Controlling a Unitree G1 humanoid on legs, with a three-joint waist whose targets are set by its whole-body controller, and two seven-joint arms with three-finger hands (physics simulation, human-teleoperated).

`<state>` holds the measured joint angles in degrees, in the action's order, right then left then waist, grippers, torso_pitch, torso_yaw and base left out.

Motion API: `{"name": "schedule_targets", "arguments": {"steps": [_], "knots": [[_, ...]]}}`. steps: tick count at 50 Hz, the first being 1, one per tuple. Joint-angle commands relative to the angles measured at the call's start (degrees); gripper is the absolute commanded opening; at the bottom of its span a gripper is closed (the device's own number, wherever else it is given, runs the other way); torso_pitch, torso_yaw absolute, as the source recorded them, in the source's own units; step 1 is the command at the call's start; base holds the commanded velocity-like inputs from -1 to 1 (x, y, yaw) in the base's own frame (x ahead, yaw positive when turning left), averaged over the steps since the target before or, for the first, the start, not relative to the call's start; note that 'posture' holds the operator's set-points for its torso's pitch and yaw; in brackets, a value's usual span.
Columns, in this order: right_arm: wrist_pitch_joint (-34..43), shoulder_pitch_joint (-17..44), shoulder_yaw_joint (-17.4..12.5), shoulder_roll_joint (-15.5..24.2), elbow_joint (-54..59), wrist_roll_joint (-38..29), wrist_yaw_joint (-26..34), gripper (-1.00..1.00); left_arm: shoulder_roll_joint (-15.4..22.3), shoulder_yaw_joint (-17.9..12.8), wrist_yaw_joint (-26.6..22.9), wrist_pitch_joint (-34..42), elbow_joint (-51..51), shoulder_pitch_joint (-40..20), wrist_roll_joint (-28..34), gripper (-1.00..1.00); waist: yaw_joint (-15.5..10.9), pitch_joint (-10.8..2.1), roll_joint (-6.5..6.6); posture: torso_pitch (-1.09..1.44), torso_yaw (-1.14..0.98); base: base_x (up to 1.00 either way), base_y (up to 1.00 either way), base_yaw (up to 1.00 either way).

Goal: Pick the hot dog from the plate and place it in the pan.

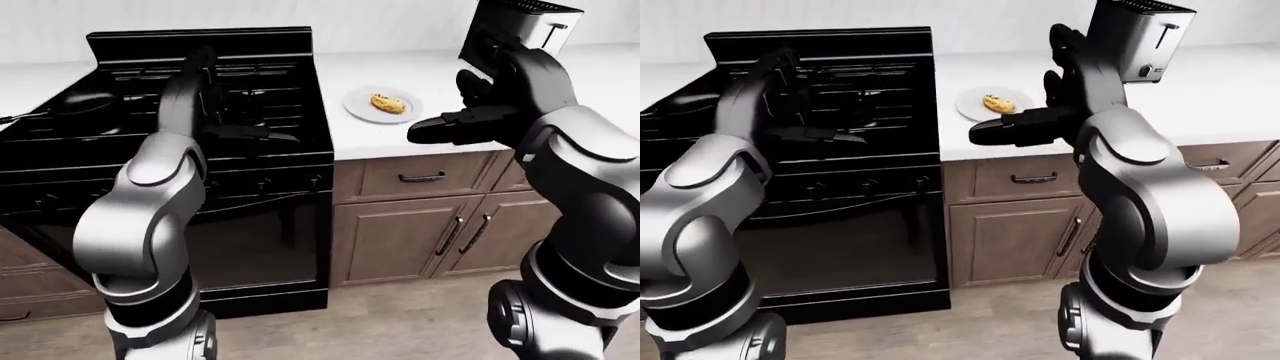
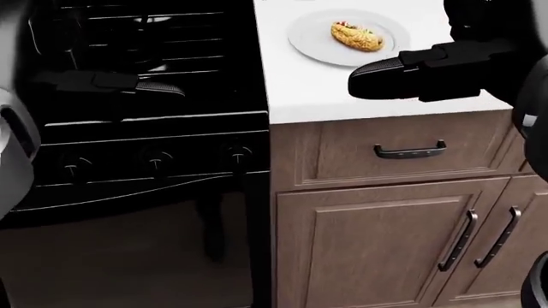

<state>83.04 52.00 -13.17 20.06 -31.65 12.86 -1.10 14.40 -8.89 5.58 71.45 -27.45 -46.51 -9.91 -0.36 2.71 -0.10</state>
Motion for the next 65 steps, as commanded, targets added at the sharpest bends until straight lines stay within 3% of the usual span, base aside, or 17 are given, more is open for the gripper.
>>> {"name": "schedule_targets", "arguments": {"steps": [1,5,14,18,21,29,32,33,34,38,42,45,54,58,59,61,65], "knots": [[-2.02,1.75,0.0,0.34,-0.65,0.09,0.1,1.0,0.74,-0.86,0.25,-1.89,-1.26,-1.7,0.64,1.0,-0.2,-1.04,-0.19,0.0,0.0,0.1,-0.13,0.0],[-1.74,1.98,0.12,0.2,-0.77,0.09,-0.03,1.0,0.9,-1.12,0.1,-1.77,-1.33,-1.76,0.56,1.0,0.48,-1.84,4.48,0.0,0.0,0.1,-0.13,0.0],[-0.53,2.88,-0.72,0.75,-1.34,0.42,0.36,1.0,1.16,-1.33,0.2,-1.44,-1.22,-2.36,0.47,1.0,-0.08,-1.69,1.42,0.0,0.0,0.11,-0.14,0.0],[0.24,3.17,-1.04,0.87,-1.84,0.78,0.3,1.0,1.2,-1.37,0.5,-0.19,-1.7,-3.41,0.24,1.0,-0.57,-2.47,-3.78,0.0,0.0,0.11,-0.13,0.0],[-0.14,2.13,-1.15,0.74,-2.23,1.0,0.38,1.0,1.05,-1.3,0.7,0.02,-2.07,-3.24,0.11,1.0,-0.52,-1.54,-3.5,0.0,0.0,0.11,-0.14,0.0],[-0.99,0.92,-1.04,0.33,-2.35,1.22,0.02,1.0,0.84,-1.01,0.6,-1.36,-1.25,-2.46,0.23,1.0,-0.1,-1.04,0.9,0.0,0.0,0.11,-0.13,0.0],[-0.91,1.54,-0.61,0.12,-2.02,1.27,-0.24,1.0,1.02,-1.25,0.5,-1.32,-1.12,-2.62,0.16,1.0,0.45,-2.21,5.41,0.0,0.0,0.1,-0.14,0.0],[-0.83,1.44,-0.64,0.07,-2.16,1.34,-0.22,1.0,0.94,-1.31,0.61,-0.87,-1.44,-2.73,0.08,1.0,-0.08,-1.68,2.59,0.0,0.0,0.11,-0.13,0.0],[-0.87,1.27,-0.71,0.17,-2.23,1.36,-0.17,1.0,0.89,-1.2,0.64,-1.05,-1.47,-2.46,0.1,1.0,0.34,-1.76,3.93,0.0,0.0,0.11,-0.13,0.0],[-1.21,1.41,-0.64,0.26,-1.8,1.37,-0.14,1.0,0.83,-0.97,0.6,-2.07,-0.69,-2.25,0.22,1.0,0.03,-2.34,2.77,0.0,0.0,0.1,-0.13,0.0],[-1.37,1.46,-0.49,0.42,-1.56,1.36,-0.13,1.0,0.98,-1.04,0.51,-2.11,-0.56,-2.27,0.22,1.0,-0.35,-1.66,-0.05,0.0,0.0,0.11,-0.13,0.0],[-1.13,1.87,-0.51,0.37,-1.52,1.38,-0.23,1.0,1.04,-1.22,0.51,-1.86,-0.64,-2.51,0.12,1.0,-0.97,-2.91,-3.79,0.0,0.0,0.11,-0.13,0.0],[0.22,2.11,-1.27,0.47,-2.73,1.88,-0.21,1.0,1.04,-1.41,0.76,-2.16,-0.51,-2.46,-0.18,1.0,-0.21,-0.92,0.1,0.0,0.0,0.1,-0.13,0.0],[0.51,2.23,-1.5,0.26,-3.11,2.01,-0.46,1.0,1.03,-1.44,0.89,-1.8,-0.97,-2.35,-0.38,1.0,0.43,-2.03,4.94,0.0,0.0,0.1,-0.13,0.0],[0.39,2.13,-1.38,0.22,-3.0,2.0,-0.56,1.0,1.13,-1.59,0.86,-1.85,-1.05,-2.19,-0.43,1.0,-0.06,-1.68,2.63,0.0,0.0,0.1,-0.13,0.0],[0.15,2.31,-0.88,0.4,-2.58,1.95,-0.62,1.0,1.09,-1.77,1.05,-1.51,-1.53,-1.99,-0.57,1.0,0.22,-1.78,3.71,0.0,0.0,0.11,-0.14,0.0],[0.29,2.94,-0.44,0.53,-2.11,1.81,-0.65,1.0,1.34,-2.14,1.18,-0.99,-2.01,-1.99,-0.91,1.0,0.03,-2.04,2.26,0.0,0.0,0.1,-0.14,0.0]]}}
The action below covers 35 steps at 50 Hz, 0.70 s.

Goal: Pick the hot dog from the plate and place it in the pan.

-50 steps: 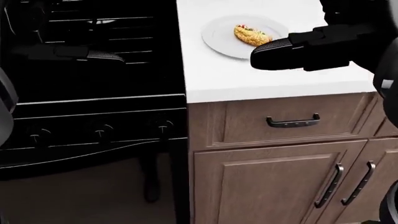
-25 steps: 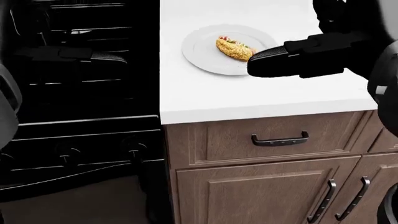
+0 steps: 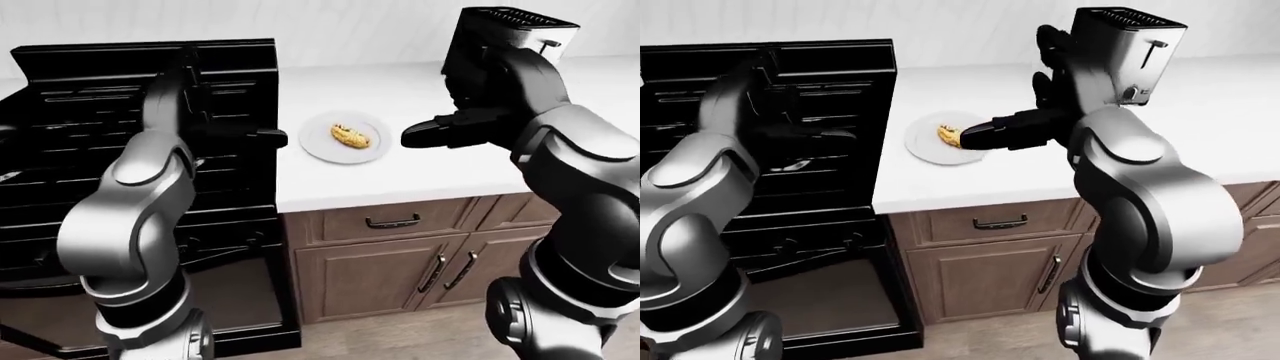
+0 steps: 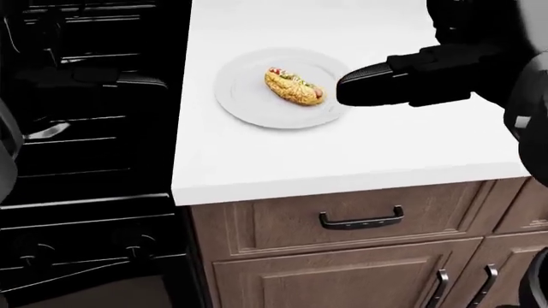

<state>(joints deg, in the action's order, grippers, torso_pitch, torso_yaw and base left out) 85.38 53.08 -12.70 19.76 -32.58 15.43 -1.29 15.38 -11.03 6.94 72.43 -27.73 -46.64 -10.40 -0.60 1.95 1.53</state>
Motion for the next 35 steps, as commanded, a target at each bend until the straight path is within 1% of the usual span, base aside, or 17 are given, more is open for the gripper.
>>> {"name": "schedule_targets", "arguments": {"steps": [1,3,4,5,6,7,8,11,15,16,17,20,21,23,28,34,35], "knots": [[-2.08,2.02,-0.96,0.88,-1.04,-0.79,-0.39,1.0,0.42,-0.06,-0.12,-1.86,-1.73,-2.0,-0.51,1.0,0.24,-1.09,0.19,0.0,0.0,0.11,-0.13,0.0],[-2.3,2.65,-1.64,1.36,-0.45,-0.76,-0.13,1.0,0.44,0.08,0.01,-2.32,-1.47,-1.79,-0.57,1.0,0.01,-0.81,-1.31,0.0,0.0,0.11,-0.13,0.0],[-2.2,2.74,-1.59,1.5,-0.43,-0.76,-0.16,1.0,0.39,0.13,0.01,-2.9,-1.11,-1.52,-0.55,1.0,-0.14,-0.87,-2.43,0.0,0.0,0.11,-0.13,0.0],[-2.2,2.69,-1.53,1.5,-0.45,-0.75,-0.18,1.0,0.26,0.34,0.09,-3.3,-0.85,-1.37,-0.5,1.0,-0.29,-1.22,-4.08,0.0,0.0,0.11,-0.13,0.0],[-2.25,2.58,-1.34,1.46,-0.49,-0.78,-0.24,1.0,0.21,0.34,0.23,-3.02,-0.9,-1.64,-0.56,1.0,-0.26,-1.77,-6.54,0.0,0.0,0.1,-0.13,0.0],[-2.34,2.37,-1.11,1.32,-0.56,-0.84,-0.31,1.0,0.25,0.33,0.28,-2.87,-0.96,-1.79,-0.62,1.0,0.14,-1.16,-4.15,0.0,0.0,0.11,-0.13,0.0],[-2.28,2.31,-1.06,1.27,-0.53,-0.9,-0.35,1.0,0.46,0.2,0.22,-2.92,-0.74,-1.93,-0.64,1.0,-0.22,-0.93,-5.07,0.0,0.0,0.11,-0.13,0.0],[0.99,4.57,-1.35,1.52,-1.23,-1.07,-0.68,1.0,1.3,-0.43,-0.01,-2.43,-0.73,-2.31,-0.9,1.0,0.06,-1.2,-3.73,0.0,0.0,0.1,-0.13,0.0],[-0.85,3.56,-0.6,-0.36,-1.09,-1.68,-1.33,1.0,1.17,-0.6,0.3,-2.2,-1.32,-2.12,-1.41,1.0,0.13,-0.14,-1.57,0.0,0.0,0.09,-0.1,0.0],[-1.24,3.25,-0.72,-0.55,-1.03,-1.73,-1.39,1.0,1.27,-0.79,0.35,-1.84,-1.48,-2.2,-1.57,1.0,0.18,0.66,-1.74,0.0,0.0,0.0,0.0,0.0],[-1.37,3.4,-0.9,-0.57,-0.87,-1.74,-1.47,1.0,1.39,-0.84,0.37,-2.01,-1.3,-2.19,-1.66,1.0,0.55,0.78,-1.73,0.0,0.0,0.0,0.0,0.0],[-0.67,4.71,-1.25,-0.25,-0.67,-1.59,-1.69,1.0,1.33,-1.07,0.6,-1.86,-1.84,-1.88,-2.13,1.0,1.33,-0.11,0.89,0.0,0.0,0.0,0.0,0.0],[-0.69,4.77,-1.24,-0.26,-0.59,-1.56,-1.78,1.0,1.21,-1.2,0.73,-1.7,-1.98,-1.86,-2.35,1.0,1.22,0.22,-0.64,0.0,0.0,0.0,0.0,0.0],[-0.96,4.9,-1.13,-0.19,-0.15,-1.6,-1.95,1.0,1.27,-1.27,1.01,-1.32,-2.24,-2.03,-2.61,1.0,1.17,-0.44,-0.72,0.0,0.0,0.0,0.0,0.0],[-1.77,3.77,-0.69,0.3,0.05,-1.56,-1.75,1.0,1.44,-1.42,1.44,-1.67,-2.14,-1.74,-3.22,1.0,0.84,-0.46,-1.57,0.0,0.0,0.0,0.0,0.0],[-2.9,2.69,-0.6,0.26,0.1,-1.83,-2.01,1.0,1.58,-1.17,1.69,-3.02,-1.47,-0.85,-3.58,1.0,0.46,-0.58,-1.82,0.0,0.0,0.0,0.0,0.0],[-3.24,2.14,-0.7,0.21,0.05,-1.86,-1.96,1.0,1.52,-1.2,1.83,-2.82,-1.74,-0.71,-3.67,1.0,-0.12,-1.74,-1.57,0.0,0.0,0.0,0.0,0.38]]}}
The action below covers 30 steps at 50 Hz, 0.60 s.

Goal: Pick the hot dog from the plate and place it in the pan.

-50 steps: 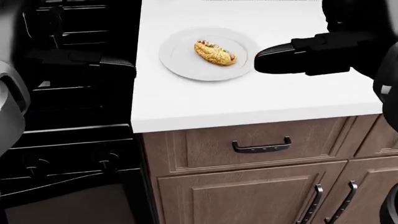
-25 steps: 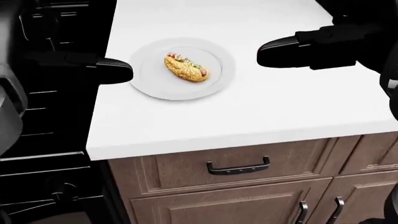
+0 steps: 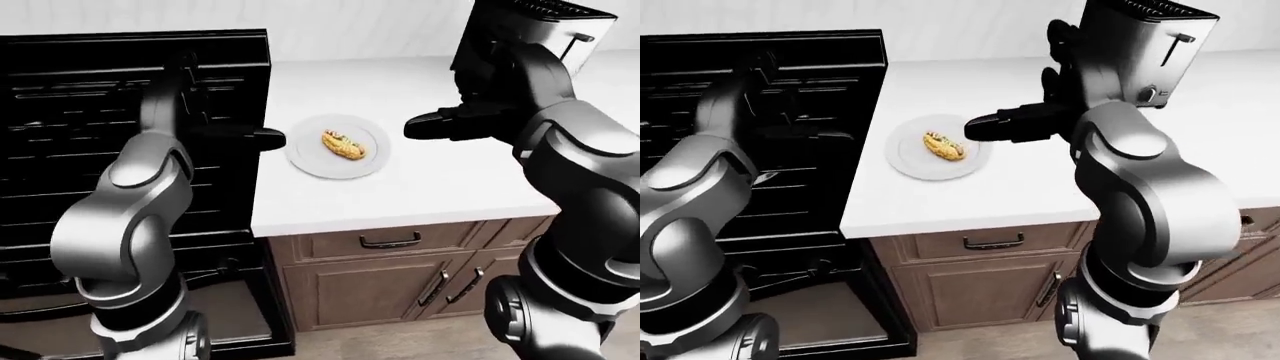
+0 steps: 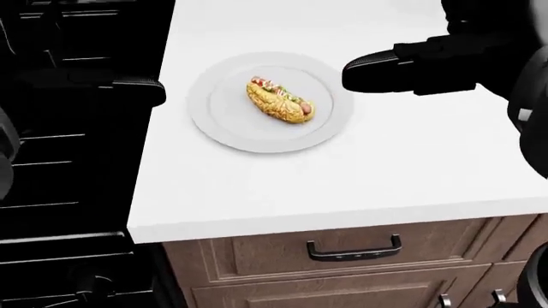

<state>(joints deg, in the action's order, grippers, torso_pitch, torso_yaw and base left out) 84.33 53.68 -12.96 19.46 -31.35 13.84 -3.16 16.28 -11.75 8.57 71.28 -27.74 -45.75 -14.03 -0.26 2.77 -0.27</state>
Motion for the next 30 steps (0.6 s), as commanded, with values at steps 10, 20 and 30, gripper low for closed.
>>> {"name": "schedule_targets", "arguments": {"steps": [10,20,30], "knots": [[-1.88,0.71,0.24,0.7,-2.35,-0.68,-0.01,1.0,0.59,-0.85,0.46,-3.56,-1.53,0.52,-0.58,1.0,-0.47,-0.33,0.28,0.0,0.0,0.0,0.0,0.84],[-6.63,3.69,7.35,3.18,4.62,-7.26,4.73,1.0,1.16,-1.97,1.17,-3.89,-2.17,1.63,-2.02,1.0,0.33,-0.44,1.27,0.0,0.0,0.0,0.0,0.0],[-16.66,5.72,13.1,-0.34,16.95,-19.37,16.61,1.0,1.17,-1.75,1.9,-4.62,-1.84,2.26,-2.93,1.0,1.3,-0.94,1.9,0.0,0.0,0.0,0.0,0.0]]}}
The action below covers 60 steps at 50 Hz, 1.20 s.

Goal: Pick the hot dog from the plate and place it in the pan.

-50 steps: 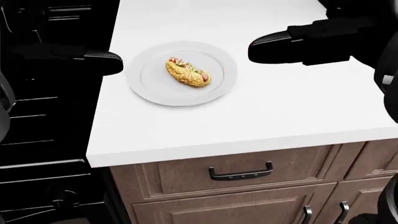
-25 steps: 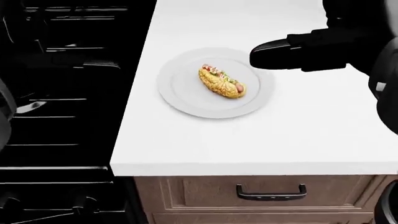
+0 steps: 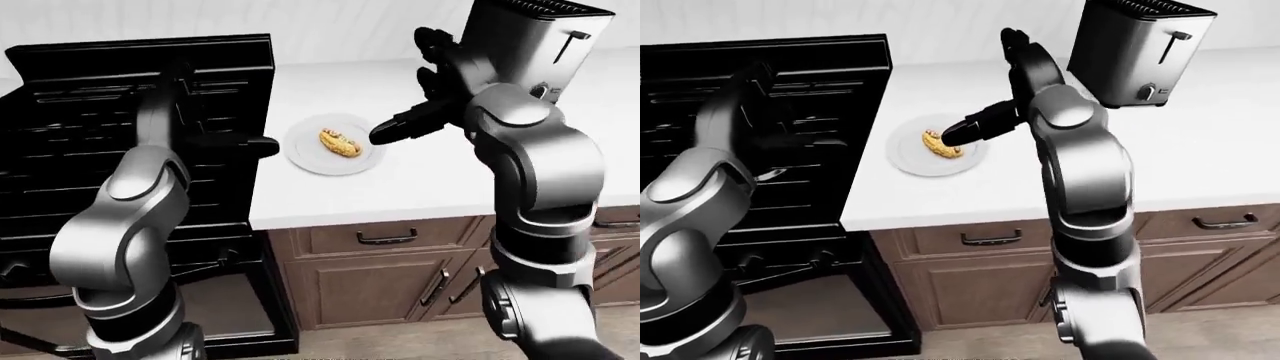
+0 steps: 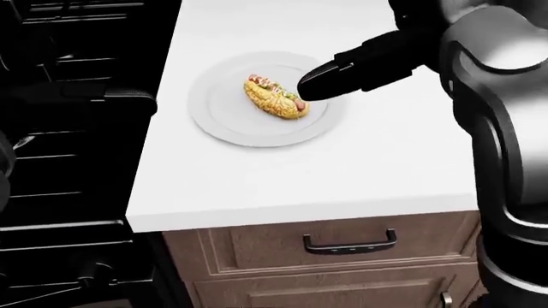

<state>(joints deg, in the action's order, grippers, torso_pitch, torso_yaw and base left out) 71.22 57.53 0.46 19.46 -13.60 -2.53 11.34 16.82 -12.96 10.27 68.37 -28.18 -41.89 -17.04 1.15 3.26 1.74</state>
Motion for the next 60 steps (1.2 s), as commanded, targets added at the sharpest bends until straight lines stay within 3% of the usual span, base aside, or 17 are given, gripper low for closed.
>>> {"name": "schedule_targets", "arguments": {"steps": [1,7,13,21,23,27,31,33,39,44,60], "knots": [[-4.41,2.31,-0.6,-1.72,0.33,-3.88,3.19,1.0,0.64,-0.54,0.26,-1.68,-1.48,-1.48,0.02,1.0,-0.07,-1.48,-0.04,0.0,0.0,0.0,0.0,0.0],[-10.45,5.83,-1.2,-6.17,10.22,-8.85,5.71,1.0,0.85,-0.94,0.3,-1.84,-1.81,-0.75,-0.45,1.0,0.05,-1.73,0.22,0.0,0.0,0.0,0.0,0.0],[-17.75,8.03,-1.96,-9.3,19.77,-9.62,6.7,1.0,0.85,-0.93,0.32,-2.93,-1.73,0.34,-0.65,1.0,0.0,-2.02,0.23,0.0,0.0,0.0,0.0,0.0],[-28.97,10.44,-2.86,-9.48,33.25,-8.96,6.71,1.0,0.58,-0.5,0.07,-4.25,-1.24,1.68,-0.2,1.0,-0.33,-2.34,0.1,0.0,0.0,0.0,0.0,0.0],[-30.82,11.02,-2.94,-9.74,36.03,-8.74,6.17,0.91,0.73,-0.51,-0.24,-5.03,-0.65,2.0,0.04,1.0,-0.35,-2.46,0.03,0.0,0.0,0.0,0.0,0.0],[-32.49,10.86,-2.5,-10.19,38.07,-9.22,5.36,0.47,0.58,-0.56,-0.24,-4.66,-1.06,2.16,0.16,1.0,-0.52,-2.55,-0.11,0.0,0.0,0.0,0.0,0.0],[-34.55,11.73,-2.29,-10.63,41.22,-9.43,5.02,0.49,0.42,-0.57,-0.25,-4.59,-1.1,2.12,0.17,1.0,-0.6,-2.6,-0.13,0.0,0.0,0.0,0.0,0.0],[-36.06,12.23,-2.18,-10.89,43.12,-9.59,4.76,0.4,0.46,-0.49,-0.49,-5.44,-0.48,2.42,0.37,1.0,-0.61,-2.59,-0.13,0.0,0.0,0.0,0.0,0.0],[-39.29,12.73,-1.86,-12.07,47.16,-9.85,3.97,0.47,0.65,-0.78,-0.51,-4.84,-0.51,1.92,0.35,1.0,-0.6,-2.73,-0.14,0.0,0.0,0.0,0.0,0.0],[-40.37,10.51,0.22,-13.21,45.51,-13.24,4.42,0.47,0.67,-1.03,-0.67,-5.23,-0.9,2.82,0.26,1.0,-0.69,-2.68,-0.18,0.0,0.0,0.0,0.0,0.0],[-46.22,10.15,-0.91,-15.51,50.61,-14.39,0.71,0.36,0.46,-0.97,-0.92,-5.71,-1.1,3.96,0.52,1.0,-0.62,-2.83,-0.07,0.0,0.0,0.0,0.0,0.0]]}}
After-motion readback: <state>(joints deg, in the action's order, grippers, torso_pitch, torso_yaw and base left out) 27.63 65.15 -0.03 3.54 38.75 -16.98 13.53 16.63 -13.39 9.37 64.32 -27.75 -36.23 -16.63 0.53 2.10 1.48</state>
